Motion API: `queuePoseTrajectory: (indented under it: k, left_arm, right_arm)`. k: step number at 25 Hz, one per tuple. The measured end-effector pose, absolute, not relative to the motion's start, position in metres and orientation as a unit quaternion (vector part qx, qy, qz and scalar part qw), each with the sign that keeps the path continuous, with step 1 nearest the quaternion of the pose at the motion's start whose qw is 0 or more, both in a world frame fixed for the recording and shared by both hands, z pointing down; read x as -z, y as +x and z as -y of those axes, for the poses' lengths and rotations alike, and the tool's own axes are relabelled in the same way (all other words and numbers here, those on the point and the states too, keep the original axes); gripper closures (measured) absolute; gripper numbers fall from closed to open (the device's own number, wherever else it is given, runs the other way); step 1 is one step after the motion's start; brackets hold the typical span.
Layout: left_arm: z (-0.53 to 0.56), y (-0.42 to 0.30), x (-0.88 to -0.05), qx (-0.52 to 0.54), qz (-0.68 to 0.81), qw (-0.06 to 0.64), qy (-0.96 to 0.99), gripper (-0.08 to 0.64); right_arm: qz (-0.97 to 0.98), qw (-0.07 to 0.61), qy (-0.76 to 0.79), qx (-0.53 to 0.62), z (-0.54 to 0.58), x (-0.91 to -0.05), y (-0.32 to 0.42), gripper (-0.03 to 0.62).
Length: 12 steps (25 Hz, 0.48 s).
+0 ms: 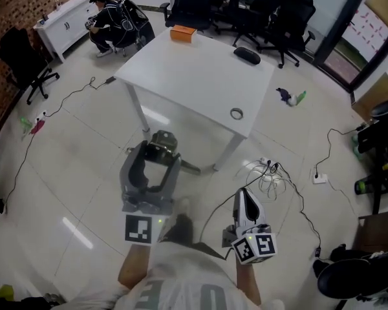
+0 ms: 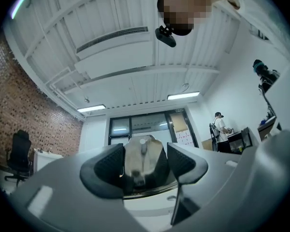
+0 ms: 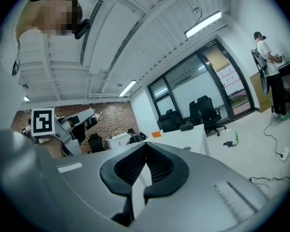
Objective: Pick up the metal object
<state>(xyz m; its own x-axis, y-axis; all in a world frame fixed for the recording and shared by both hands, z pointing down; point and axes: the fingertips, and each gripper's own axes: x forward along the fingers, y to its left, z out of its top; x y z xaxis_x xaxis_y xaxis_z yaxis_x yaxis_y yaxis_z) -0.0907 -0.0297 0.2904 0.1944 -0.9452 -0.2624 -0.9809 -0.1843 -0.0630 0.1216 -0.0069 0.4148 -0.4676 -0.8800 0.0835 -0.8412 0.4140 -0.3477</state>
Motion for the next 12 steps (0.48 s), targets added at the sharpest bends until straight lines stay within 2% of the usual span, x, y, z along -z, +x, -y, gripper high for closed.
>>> queuePoseTrajectory:
  k: [12]
  left_arm:
    - [-0.115, -0.092, -0.279, -0.08, -0.614, 0.144, -0.772, 0.278]
  right_arm:
    - [-0.866, 0.065, -0.475, 0.144, -0.107, -0.387, 0.075, 0.58]
